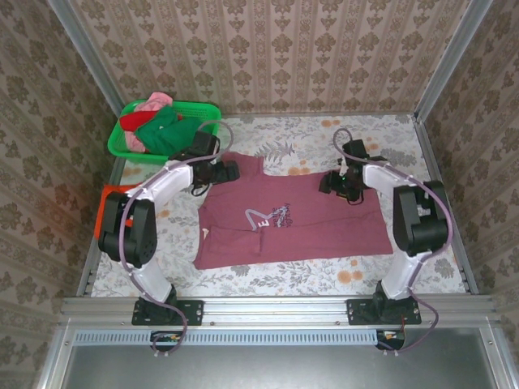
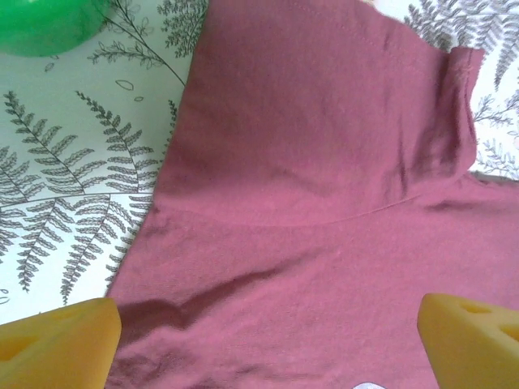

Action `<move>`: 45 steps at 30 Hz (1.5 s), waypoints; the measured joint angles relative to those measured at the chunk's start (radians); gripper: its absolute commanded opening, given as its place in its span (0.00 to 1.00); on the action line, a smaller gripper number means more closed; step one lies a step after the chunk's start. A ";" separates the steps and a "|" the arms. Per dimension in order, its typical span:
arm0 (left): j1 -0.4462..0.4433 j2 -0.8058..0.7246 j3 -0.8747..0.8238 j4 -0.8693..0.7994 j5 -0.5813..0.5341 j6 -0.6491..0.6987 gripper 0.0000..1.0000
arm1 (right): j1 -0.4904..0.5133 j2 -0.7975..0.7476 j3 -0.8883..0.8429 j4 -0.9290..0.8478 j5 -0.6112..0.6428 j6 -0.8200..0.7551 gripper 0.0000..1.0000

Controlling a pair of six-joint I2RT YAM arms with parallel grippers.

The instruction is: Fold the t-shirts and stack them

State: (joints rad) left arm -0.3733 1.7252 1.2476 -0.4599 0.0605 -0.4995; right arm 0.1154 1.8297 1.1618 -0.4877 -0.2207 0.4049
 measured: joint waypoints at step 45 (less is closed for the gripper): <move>-0.026 0.810 1.059 -0.444 0.104 0.253 0.55 | -0.247 -0.105 0.036 -0.076 -0.050 0.089 0.66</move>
State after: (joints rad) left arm -0.3996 2.5355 2.3070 -0.9035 0.1642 -0.2462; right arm -0.1318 1.7248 1.1980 -0.5636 -0.2707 0.4942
